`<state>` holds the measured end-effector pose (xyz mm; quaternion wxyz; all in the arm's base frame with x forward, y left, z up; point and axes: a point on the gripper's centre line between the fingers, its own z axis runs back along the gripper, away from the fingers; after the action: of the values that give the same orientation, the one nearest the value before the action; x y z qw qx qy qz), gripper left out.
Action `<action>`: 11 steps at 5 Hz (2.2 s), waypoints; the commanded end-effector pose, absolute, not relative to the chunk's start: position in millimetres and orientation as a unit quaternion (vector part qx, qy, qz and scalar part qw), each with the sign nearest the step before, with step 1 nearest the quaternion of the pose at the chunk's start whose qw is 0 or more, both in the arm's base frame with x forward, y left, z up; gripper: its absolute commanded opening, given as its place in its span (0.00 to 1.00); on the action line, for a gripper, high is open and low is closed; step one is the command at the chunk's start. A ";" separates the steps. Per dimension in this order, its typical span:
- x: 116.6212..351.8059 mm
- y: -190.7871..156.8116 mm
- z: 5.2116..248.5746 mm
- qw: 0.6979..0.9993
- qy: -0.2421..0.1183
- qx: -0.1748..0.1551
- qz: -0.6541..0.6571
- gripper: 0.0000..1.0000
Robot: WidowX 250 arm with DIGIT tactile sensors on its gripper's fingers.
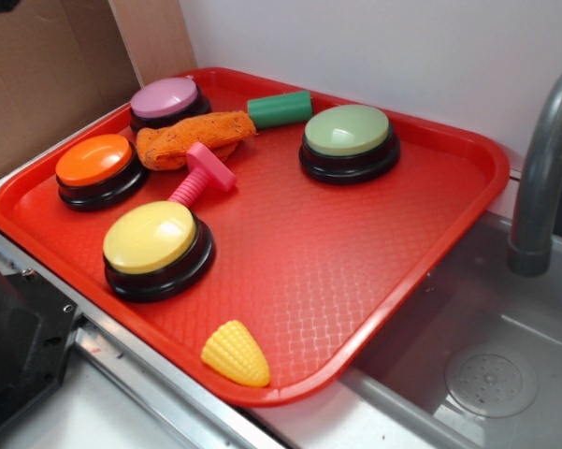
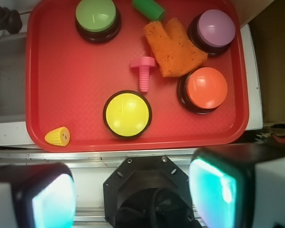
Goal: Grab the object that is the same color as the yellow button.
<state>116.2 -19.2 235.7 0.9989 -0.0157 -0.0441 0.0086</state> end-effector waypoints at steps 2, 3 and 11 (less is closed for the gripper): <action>136.4 -33.0 222.7 0.993 -0.052 -0.016 -0.109 1.00; 159.4 -57.7 208.8 0.970 -0.065 -0.017 -0.232 1.00; 120.2 -160.8 39.3 0.691 -0.033 -0.155 -0.705 1.00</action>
<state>129.7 -155.4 28.6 0.6978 -0.1582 -0.0143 -0.6984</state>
